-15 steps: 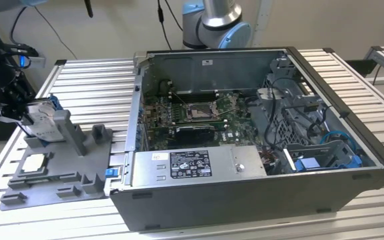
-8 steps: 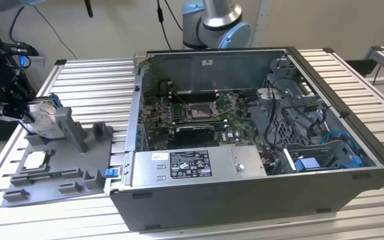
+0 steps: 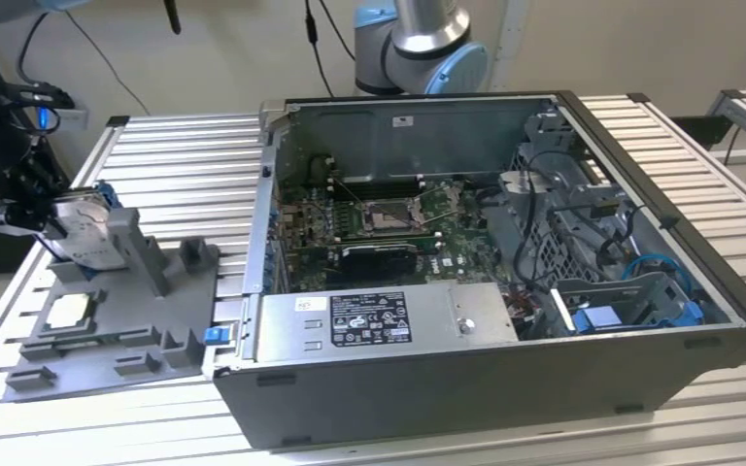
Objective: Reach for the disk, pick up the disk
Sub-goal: 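Pick up the disk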
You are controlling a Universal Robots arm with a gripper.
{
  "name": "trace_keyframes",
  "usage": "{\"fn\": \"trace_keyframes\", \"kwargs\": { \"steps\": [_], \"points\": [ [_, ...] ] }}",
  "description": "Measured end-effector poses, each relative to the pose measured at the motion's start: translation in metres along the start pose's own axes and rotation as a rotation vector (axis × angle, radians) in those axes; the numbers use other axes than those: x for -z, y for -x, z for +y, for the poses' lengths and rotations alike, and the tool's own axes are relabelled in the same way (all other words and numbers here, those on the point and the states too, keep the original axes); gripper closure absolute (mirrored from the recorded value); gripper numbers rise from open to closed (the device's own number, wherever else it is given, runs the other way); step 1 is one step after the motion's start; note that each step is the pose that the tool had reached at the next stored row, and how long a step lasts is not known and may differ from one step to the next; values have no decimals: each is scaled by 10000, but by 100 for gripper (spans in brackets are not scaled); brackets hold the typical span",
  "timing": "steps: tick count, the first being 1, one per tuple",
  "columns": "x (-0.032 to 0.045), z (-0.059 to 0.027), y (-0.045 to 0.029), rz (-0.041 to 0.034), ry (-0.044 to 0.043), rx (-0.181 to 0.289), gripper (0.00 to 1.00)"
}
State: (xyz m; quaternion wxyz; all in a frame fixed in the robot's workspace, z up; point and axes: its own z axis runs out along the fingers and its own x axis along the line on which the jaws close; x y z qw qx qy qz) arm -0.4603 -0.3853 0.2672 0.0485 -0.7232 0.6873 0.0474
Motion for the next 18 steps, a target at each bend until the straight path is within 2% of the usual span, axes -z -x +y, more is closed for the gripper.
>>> {"fn": "trace_keyframes", "kwargs": {
  "steps": [5, 10, 13, 18],
  "points": [
    [75, -1, 10, 3, -5, -38, 100],
    [114, -1, 15, 5, -9, -63, 100],
    [172, -1, 23, 66, -6, -70, 100],
    [294, -2, 40, 111, -6, -73, 100]
  ]
}}
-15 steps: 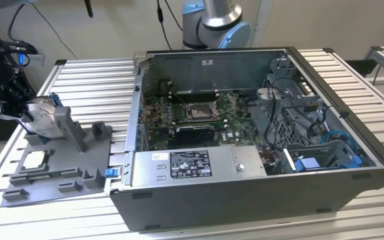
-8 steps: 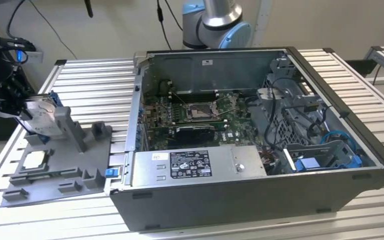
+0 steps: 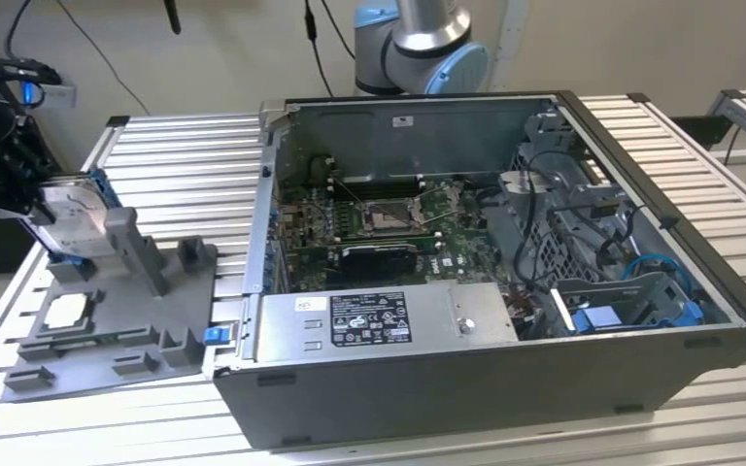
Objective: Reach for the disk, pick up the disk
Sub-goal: 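Pick up the disk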
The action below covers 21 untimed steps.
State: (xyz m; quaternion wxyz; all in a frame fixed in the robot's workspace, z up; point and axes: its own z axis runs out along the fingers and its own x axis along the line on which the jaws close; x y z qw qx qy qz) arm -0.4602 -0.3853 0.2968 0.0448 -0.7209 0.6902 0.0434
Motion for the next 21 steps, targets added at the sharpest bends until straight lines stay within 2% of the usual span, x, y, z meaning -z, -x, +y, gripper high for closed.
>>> {"fn": "trace_keyframes", "kwargs": {
  "steps": [8, 19, 21],
  "points": [
    [268, -1, 33, 37, -1, -24, 100],
    [495, -1, 44, 49, -23, -43, 100],
    [518, 0, 43, 51, -67, -38, 100]
  ]
}}
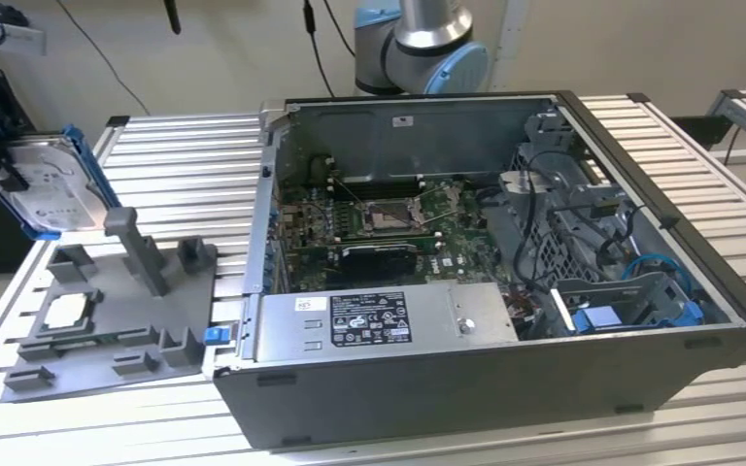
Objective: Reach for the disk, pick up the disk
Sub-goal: 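Pick up the disk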
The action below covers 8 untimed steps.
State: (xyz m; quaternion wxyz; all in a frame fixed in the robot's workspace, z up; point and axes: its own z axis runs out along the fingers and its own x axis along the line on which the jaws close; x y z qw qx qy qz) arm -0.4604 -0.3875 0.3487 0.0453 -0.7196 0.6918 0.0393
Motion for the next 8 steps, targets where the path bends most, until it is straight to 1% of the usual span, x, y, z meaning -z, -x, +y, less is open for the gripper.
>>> {"fn": "trace_keyframes", "kwargs": {
  "steps": [2, 4, 8],
  "points": [
    [22, 0, 1, 3, -89, 12, 100],
    [47, 1, 4, 2, -155, 19, 100],
    [104, 2, 10, 3, -192, 23, 100]
  ]
}}
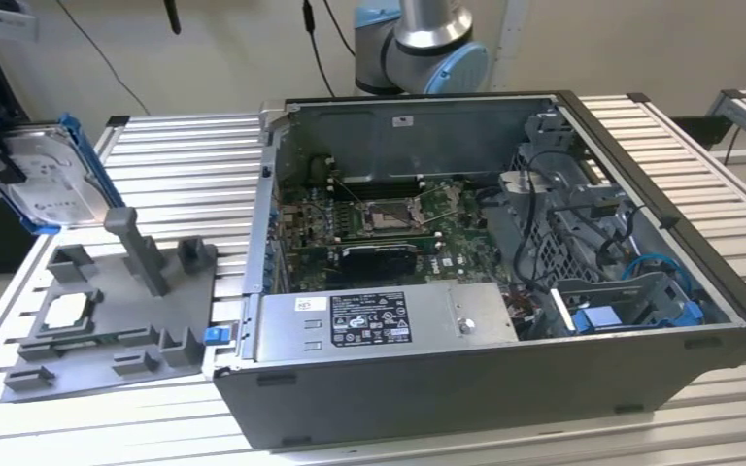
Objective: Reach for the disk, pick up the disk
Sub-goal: 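Pick up the disk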
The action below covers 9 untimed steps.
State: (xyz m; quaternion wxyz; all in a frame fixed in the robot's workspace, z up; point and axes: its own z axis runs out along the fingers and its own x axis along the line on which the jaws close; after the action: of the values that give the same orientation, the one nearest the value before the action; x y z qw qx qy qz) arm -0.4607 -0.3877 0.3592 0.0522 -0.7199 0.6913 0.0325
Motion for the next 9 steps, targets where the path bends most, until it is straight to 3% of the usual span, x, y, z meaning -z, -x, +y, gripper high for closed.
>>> {"fn": "trace_keyframes", "kwargs": {
  "steps": [9],
  "points": [
    [84, -1, 7, -11, -18, -15, 100]
  ]
}}
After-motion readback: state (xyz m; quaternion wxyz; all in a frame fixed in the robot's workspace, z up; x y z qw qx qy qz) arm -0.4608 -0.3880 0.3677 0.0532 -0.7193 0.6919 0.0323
